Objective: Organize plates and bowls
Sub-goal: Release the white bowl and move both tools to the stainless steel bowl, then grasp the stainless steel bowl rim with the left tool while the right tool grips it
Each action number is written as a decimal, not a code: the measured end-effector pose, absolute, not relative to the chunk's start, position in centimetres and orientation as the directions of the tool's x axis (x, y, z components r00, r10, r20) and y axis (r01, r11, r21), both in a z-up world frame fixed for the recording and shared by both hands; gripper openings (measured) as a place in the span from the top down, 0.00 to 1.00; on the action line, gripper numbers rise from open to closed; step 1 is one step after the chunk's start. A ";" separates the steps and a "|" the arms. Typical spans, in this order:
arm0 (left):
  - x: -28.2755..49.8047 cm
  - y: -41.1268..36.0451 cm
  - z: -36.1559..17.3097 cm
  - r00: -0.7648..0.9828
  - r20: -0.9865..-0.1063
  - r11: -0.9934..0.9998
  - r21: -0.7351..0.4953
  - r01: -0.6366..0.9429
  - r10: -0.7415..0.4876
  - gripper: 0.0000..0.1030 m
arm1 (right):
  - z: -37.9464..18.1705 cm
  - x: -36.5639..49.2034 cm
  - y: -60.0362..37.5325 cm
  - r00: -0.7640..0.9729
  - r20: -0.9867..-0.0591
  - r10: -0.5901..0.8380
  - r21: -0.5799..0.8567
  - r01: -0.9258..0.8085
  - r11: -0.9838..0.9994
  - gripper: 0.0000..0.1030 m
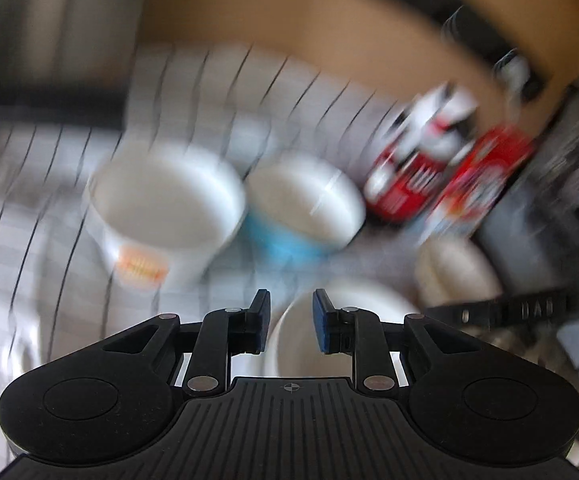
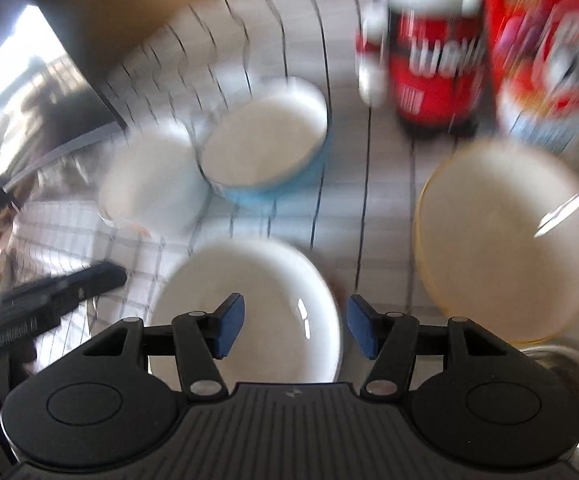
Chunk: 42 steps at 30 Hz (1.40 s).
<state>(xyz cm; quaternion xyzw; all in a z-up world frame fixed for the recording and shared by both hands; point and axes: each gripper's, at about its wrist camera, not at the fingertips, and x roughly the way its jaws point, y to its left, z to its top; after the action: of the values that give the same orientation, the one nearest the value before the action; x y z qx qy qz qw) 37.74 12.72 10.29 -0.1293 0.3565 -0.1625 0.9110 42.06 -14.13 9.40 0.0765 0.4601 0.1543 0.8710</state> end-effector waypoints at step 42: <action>33.4 -9.9 0.8 0.430 -0.840 0.935 -0.354 0.032 -0.332 0.75 | 0.1 27.2 -31.8 0.794 -0.604 0.060 0.120 0.016 0.993 0.29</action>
<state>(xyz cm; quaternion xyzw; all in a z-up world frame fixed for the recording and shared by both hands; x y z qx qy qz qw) 33.42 -9.86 0.85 -0.1438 0.5227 -0.1092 0.8332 27.23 -31.82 0.07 0.0593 0.3204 0.0116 0.9454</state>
